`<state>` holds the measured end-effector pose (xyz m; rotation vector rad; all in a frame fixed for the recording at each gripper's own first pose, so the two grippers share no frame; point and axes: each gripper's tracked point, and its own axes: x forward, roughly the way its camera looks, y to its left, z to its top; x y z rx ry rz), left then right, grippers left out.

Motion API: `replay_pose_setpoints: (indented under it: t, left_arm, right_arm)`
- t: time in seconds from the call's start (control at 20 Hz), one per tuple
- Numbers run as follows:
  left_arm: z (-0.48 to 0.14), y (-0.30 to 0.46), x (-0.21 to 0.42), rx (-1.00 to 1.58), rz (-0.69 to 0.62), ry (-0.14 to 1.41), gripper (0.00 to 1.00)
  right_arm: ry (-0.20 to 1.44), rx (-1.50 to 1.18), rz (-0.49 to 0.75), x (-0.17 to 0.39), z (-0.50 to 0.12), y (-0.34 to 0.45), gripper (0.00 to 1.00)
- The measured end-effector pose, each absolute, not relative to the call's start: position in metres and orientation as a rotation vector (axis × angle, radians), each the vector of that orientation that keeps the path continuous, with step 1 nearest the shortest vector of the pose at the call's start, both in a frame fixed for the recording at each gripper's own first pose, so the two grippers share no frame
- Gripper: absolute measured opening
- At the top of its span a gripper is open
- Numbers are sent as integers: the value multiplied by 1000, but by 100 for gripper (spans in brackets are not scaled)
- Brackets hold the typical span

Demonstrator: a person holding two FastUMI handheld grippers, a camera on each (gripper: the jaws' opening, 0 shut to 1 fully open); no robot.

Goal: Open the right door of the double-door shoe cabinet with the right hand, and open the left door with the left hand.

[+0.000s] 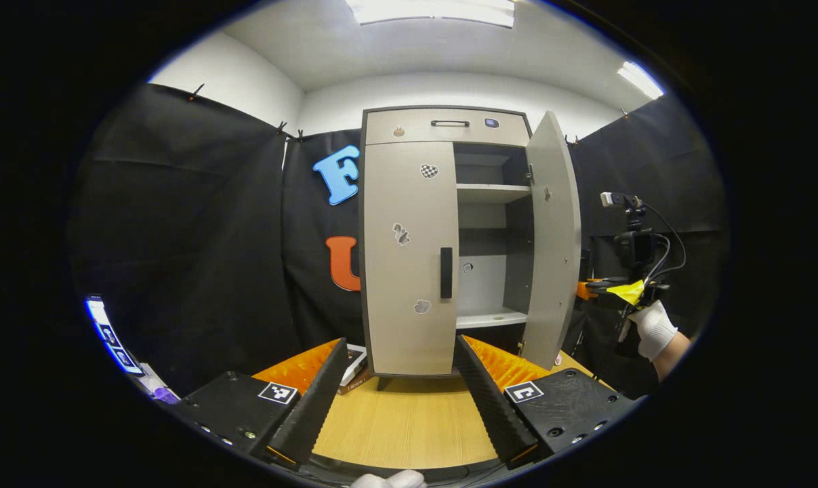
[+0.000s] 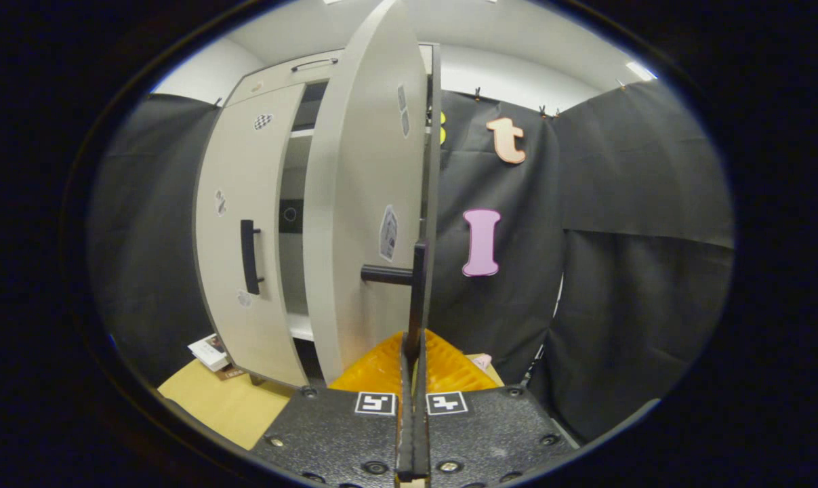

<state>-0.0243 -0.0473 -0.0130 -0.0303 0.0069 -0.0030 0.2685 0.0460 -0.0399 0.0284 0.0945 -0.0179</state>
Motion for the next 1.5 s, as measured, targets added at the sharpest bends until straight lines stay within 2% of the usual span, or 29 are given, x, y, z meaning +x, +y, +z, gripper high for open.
replay_pose_setpoints:
  t: [0.1, 0.5, 0.85, 0.95, 1.0, 1.1, 1.2, 1.5]
  left_arm:
    - [-11, -61, -21, -31, -11, 6, 95]
    - [-4, -97, -10, -16, -19, -4, 95]
    - [-8, -92, -2, -16, -2, 11, 95]
    - [-8, -85, -3, -12, 5, 11, 95]
    - [-7, -83, -6, -13, 9, 8, 95]
    - [-7, -74, -8, -14, 14, 6, 95]
    - [-6, -63, -6, -18, 18, 4, 95]
    - [-14, -23, -1, -3, 46, 15, 95]
  right_arm:
    - [92, 51, -29, 269, -40, 39, 3]
    - [108, 74, 59, 268, -41, 46, 3]
    - [110, 71, 8, 264, -40, 41, 6]
    - [111, 64, -51, 260, -40, 30, 15]
    - [95, 62, -66, 258, -35, 28, 36]
    - [76, 55, -115, 259, -29, 21, 67]
    - [41, 57, -107, 258, -23, 28, 100]
    - [-16, 52, -35, 243, -15, 52, 100]
